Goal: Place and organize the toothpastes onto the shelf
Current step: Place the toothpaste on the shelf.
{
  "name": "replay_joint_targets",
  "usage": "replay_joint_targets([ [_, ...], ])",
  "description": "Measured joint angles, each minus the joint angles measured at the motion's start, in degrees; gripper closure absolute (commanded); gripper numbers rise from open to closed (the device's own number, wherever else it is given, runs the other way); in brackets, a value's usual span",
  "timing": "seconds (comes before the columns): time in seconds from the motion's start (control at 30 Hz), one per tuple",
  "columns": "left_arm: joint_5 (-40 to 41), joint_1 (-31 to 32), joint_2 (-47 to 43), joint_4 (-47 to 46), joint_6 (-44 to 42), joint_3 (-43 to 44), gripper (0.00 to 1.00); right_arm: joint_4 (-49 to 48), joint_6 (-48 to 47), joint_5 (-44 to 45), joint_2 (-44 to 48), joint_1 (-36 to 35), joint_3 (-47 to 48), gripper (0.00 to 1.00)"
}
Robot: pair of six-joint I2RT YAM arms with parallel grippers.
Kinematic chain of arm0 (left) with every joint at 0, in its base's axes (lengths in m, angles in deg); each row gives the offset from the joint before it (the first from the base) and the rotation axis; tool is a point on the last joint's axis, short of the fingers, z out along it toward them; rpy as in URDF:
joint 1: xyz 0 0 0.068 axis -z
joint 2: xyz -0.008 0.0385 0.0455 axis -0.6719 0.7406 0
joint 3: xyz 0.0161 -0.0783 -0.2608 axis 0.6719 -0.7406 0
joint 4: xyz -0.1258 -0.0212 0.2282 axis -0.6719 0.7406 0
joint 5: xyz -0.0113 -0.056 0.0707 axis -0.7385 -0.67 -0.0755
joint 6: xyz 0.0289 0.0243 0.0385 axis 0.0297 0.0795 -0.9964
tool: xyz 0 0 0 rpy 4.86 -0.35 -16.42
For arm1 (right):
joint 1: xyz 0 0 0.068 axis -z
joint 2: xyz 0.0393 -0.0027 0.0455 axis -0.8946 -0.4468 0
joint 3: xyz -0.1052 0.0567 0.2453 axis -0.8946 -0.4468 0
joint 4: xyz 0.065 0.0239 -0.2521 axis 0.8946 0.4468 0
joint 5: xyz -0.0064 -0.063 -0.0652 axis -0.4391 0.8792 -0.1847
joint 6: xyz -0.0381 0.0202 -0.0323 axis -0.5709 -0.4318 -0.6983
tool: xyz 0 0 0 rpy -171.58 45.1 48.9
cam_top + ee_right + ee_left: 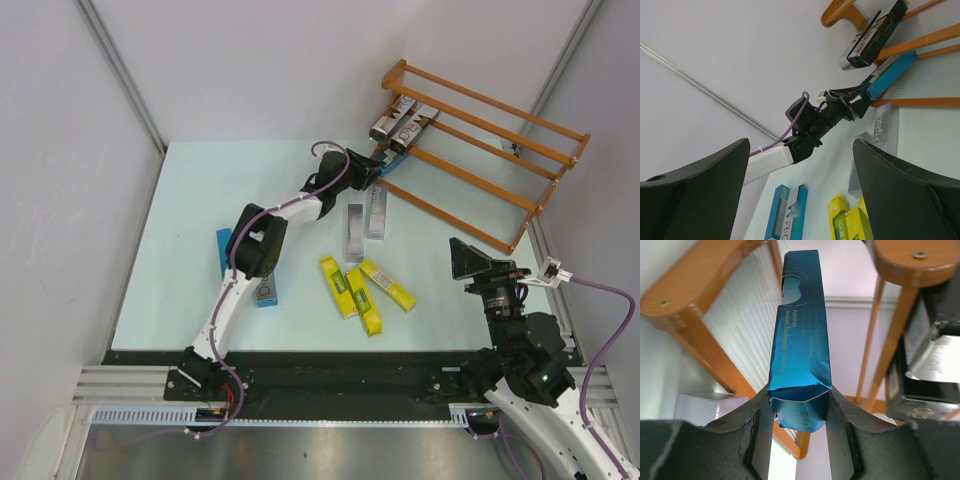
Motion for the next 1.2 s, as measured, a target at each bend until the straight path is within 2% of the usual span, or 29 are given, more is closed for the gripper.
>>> replay_joint_targets([
  [0.27, 3.61, 0.59, 2.12, 1.05, -0.02, 1.75, 0.51, 0.63, 0.02, 0.00, 0.00, 0.07, 0.00, 0.10],
  [0.3, 3.78, 0.63, 2.14, 1.42, -0.11, 2.01, 0.45, 0.76, 0.02, 0.00, 0.00, 0.07, 0.00, 0.10],
  [0.4, 4.76, 0.63, 2.14, 2.03, -0.63, 2.78, 0.36, 0.98, 0.02, -0.02, 0.00, 0.07, 0.00, 0.09],
  [0.63, 6.01, 0.61, 2.14, 7.15, -3.30, 5.51, 0.27, 1.09, 0.04, -0.04, 0.00, 0.07, 0.00, 0.08],
  [0.77, 6.08, 0.61, 2.14, 8.57, -5.09, 6.27, 0.11, 1.07, 0.04, -0.13, 0.00, 0.07, 0.00, 0.07],
  [0.87, 5.68, 0.61, 2.14, 9.73, -6.05, 6.01, 0.04, 1.07, 0.02, -0.48, 0.00, 0.07, 0.00, 0.06],
  [0.97, 5.53, 0.61, 1.81, 9.51, -6.69, 4.20, 0.00, 1.05, 0.02, -0.59, 0.00, 0.07, 0.00, 0.06],
  [1.2, 5.18, 0.57, -0.15, 9.05, -9.25, -0.44, 0.00, 0.85, 0.02, -1.53, 0.00, 0.07, 0.00, 0.05],
])
